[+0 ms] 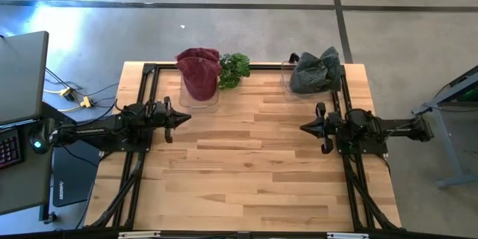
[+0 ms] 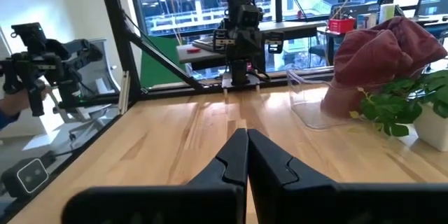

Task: Pick & Place hat
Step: Return to Home Position

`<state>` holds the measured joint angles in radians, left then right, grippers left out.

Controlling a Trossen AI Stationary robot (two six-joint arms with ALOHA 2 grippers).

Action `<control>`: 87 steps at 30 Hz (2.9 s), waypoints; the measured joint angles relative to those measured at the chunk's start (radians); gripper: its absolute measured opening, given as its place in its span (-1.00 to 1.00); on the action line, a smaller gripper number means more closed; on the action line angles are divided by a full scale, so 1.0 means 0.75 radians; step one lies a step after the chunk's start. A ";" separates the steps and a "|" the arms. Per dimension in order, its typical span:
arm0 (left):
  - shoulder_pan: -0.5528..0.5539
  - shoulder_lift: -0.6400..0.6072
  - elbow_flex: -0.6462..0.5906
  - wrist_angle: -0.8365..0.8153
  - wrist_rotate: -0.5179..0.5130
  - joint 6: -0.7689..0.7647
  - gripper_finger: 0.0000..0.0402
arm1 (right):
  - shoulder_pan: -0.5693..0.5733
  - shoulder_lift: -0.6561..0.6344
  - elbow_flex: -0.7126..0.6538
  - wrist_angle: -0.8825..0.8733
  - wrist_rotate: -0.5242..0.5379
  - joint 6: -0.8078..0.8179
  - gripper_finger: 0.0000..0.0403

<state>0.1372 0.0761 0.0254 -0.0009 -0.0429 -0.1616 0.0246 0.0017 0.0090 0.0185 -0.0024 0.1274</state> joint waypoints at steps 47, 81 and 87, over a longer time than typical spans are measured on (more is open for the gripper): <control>-0.159 -0.093 -0.001 0.001 -0.001 -0.001 -1.00 | 0.000 0.014 -0.001 0.011 0.000 0.003 -0.94; -0.236 -0.093 -0.001 -0.003 0.103 0.339 -1.00 | 0.000 0.015 -0.001 0.011 -0.001 0.003 -0.94; -0.236 -0.093 -0.001 -0.003 0.103 0.338 -1.00 | 0.000 0.015 -0.001 0.011 -0.001 0.003 -0.94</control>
<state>-0.0399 0.0063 0.0250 -0.0032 0.0345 0.0921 0.0246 0.0128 0.0082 0.0265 -0.0029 0.1299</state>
